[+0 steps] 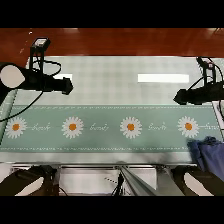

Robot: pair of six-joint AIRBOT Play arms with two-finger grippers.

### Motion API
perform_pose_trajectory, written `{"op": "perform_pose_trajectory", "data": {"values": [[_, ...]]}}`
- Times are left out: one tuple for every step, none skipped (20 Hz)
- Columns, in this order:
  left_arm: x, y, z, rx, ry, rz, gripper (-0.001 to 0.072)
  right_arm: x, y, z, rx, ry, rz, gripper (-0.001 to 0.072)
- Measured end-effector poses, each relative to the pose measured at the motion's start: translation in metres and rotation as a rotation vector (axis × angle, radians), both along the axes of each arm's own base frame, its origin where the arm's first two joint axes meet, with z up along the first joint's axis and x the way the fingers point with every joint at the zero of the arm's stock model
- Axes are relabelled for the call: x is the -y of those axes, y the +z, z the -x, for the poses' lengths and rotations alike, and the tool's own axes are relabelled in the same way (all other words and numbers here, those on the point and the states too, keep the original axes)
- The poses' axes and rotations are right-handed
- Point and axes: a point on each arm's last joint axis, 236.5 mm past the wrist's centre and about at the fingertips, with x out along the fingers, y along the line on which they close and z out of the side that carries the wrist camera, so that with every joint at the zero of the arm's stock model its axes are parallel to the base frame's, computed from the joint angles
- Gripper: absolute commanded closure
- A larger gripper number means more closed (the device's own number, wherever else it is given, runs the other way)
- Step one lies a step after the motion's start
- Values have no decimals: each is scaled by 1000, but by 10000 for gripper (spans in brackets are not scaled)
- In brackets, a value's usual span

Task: Fold the shirts.

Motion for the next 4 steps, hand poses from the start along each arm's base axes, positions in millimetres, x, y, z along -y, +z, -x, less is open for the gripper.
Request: {"op": "perform_pose_trajectory", "data": {"values": [[0, 0, 0, 0, 0, 0, -13, 0, 0, 0, 1, 0, 0, 227], [0, 0, 0, 0, 0, 0, -13, 0, 0, 0, 2, 0, 1, 227], [0, 0, 0, 0, 0, 0, -13, 0, 0, -1, 2, 0, 1, 227], [0, 0, 0, 0, 0, 0, -13, 0, 0, -1, 3, 0, 1, 227]]}}
